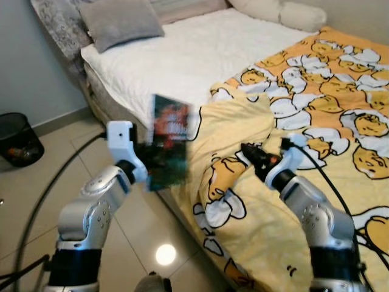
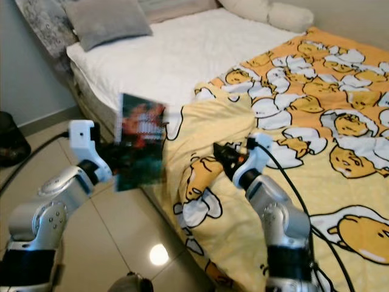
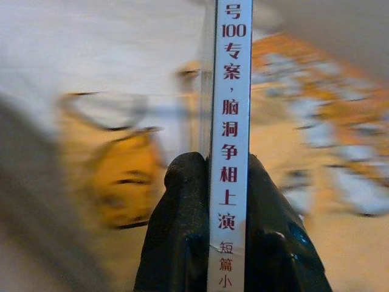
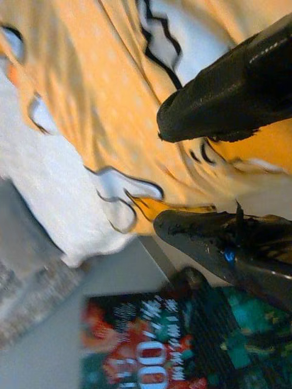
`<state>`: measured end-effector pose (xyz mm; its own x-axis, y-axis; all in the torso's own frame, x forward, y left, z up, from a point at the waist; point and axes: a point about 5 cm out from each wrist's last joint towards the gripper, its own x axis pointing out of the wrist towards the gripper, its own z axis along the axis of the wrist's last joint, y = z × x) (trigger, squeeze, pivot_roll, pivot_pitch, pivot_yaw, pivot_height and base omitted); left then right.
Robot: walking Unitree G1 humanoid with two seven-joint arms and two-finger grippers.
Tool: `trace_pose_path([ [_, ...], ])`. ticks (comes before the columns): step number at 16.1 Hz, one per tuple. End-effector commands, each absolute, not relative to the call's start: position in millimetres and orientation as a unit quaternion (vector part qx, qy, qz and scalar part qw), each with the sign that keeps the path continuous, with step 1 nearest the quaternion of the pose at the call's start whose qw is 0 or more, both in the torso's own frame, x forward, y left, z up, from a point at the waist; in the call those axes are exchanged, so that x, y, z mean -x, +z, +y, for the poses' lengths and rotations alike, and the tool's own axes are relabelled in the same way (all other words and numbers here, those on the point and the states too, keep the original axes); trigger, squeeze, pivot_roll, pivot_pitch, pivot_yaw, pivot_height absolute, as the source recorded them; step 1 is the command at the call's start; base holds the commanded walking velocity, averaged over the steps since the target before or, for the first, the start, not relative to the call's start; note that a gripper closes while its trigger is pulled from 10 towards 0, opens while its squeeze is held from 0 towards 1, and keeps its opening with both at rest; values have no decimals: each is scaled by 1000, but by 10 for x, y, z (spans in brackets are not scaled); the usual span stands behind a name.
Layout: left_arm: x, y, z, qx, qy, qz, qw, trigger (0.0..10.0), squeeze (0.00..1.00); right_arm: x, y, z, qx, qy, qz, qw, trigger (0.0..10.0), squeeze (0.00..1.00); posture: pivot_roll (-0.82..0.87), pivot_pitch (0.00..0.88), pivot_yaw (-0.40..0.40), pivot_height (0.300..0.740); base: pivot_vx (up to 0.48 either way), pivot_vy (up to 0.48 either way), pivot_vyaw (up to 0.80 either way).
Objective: Clean up the room
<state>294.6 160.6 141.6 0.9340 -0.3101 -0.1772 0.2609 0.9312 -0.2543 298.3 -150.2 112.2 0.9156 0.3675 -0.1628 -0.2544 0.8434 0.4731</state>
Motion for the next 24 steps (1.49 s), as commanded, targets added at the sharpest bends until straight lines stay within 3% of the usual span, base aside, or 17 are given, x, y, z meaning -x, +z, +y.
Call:
trace_pose_path([
  [1, -2957, 1488, 1667, 51, -103, 82, 990, 10000, 0, -2946, 1165, -1448, -162, 137, 82, 974, 10000, 0, -24, 0, 16, 740, 0, 0, 0],
  [4, -2927, 1544, 1618, 18, -114, 26, 993, 10000, 0, -2895, 1117, -1441, -123, 97, 75, 985, 10000, 0, -22, 0, 16, 740, 0, 0, 0],
  [7, -2866, 1478, 1516, 29, -119, 65, 990, 10000, 0, -2822, 1049, -1352, -133, 101, 86, 982, 10000, 0, -11, 0, 6, 740, 0, 0, 0],
  [14, -2864, 1518, 1495, 35, -122, 33, 991, 10000, 0, -2848, 1073, -1320, -116, 99, 72, 986, 10000, 0, 0, 0, -10, 740, 0, 0, 0],
  [15, -2867, 1512, 1506, 36, -116, 37, 992, 9569, 0, -2848, 1072, -1321, -116, 99, 71, 986, 10000, 0, 0, 0, -10, 740, 0, 0, 0],
  [16, -2868, 1506, 1515, 42, -115, 40, 992, 2471, 0, -2846, 1070, -1320, -116, 98, 71, 986, 10000, 0, 1, 0, -10, 740, 0, 0, 0],
  [17, -2866, 1505, 1533, 48, -111, 42, 992, 0, 0, -2840, 1061, -1315, -116, 97, 72, 986, 10000, 0, 6, 0, -12, 740, 0, 0, 0],
  [21, -2835, 1520, 1573, 46, -107, 32, 993, 0, 0, -2833, 1039, -1281, -115, 99, 76, 986, 10000, 0, 16, 0, -17, 740, 0, 0, 0],
  [22, -2820, 1539, 1582, 51, -105, 21, 993, 4118, 0, -2834, 1043, -1274, -120, 99, 76, 985, 10000, 0, 18, 0, -20, 740, 0, 0, 0],
  [23, -2818, 1543, 1602, 44, -99, 16, 994, 10000, 0, -2837, 1042, -1275, -112, 96, 78, 986, 10000, 0, 19, 0, -18, 740, 0, 0, 0],
  [24, -2815, 1529, 1632, 9, -87, 12, 996, 10000, 0, -2840, 1041, -1282, -104, 94, 79, 987, 10000, 0, 21, 0, -17, 740, 0, 0, 0],
])
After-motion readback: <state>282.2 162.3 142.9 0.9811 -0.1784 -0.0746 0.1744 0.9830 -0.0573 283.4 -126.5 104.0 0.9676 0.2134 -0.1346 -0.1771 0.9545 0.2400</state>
